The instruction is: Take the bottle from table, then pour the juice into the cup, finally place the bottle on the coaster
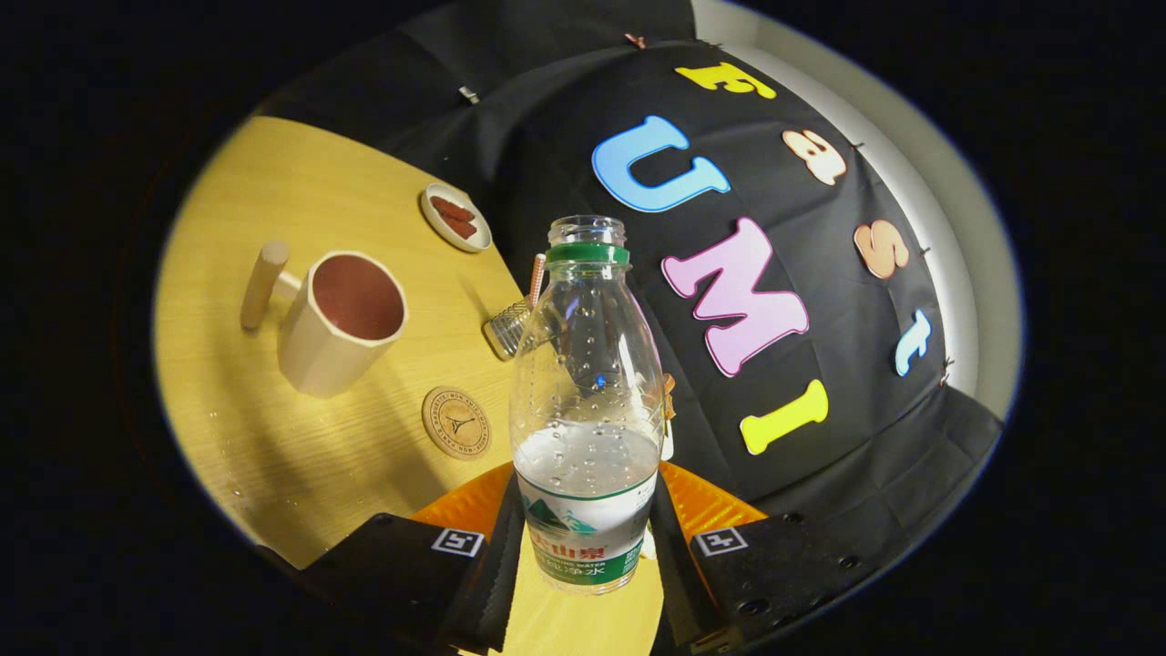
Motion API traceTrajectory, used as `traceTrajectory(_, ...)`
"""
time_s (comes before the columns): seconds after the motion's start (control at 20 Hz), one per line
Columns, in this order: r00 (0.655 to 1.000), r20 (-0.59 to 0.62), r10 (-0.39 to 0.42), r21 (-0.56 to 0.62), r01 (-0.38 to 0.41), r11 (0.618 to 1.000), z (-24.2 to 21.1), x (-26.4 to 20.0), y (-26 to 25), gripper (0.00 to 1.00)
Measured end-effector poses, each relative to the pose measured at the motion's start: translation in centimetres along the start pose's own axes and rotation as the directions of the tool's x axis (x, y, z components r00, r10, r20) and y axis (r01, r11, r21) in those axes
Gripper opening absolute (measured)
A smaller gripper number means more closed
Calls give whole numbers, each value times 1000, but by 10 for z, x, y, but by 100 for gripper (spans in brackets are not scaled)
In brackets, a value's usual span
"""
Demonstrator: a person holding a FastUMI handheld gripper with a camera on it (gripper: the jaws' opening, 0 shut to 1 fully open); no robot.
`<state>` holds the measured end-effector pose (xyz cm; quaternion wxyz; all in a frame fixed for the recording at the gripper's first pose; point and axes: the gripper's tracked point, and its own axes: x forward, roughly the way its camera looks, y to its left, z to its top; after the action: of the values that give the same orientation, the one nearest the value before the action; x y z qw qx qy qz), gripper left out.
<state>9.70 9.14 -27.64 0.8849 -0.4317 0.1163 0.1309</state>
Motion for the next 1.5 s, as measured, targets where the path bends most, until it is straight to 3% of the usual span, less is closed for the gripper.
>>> traceTrajectory(0.35,999,25,27,-176,-23,984,12,11,18,68)
traceTrajectory(0.9,999,-19,40,-400,-44,915,8,23,25,68)
traceTrajectory(1.5,998,-42,49,-516,-64,854,5,29,31,68)
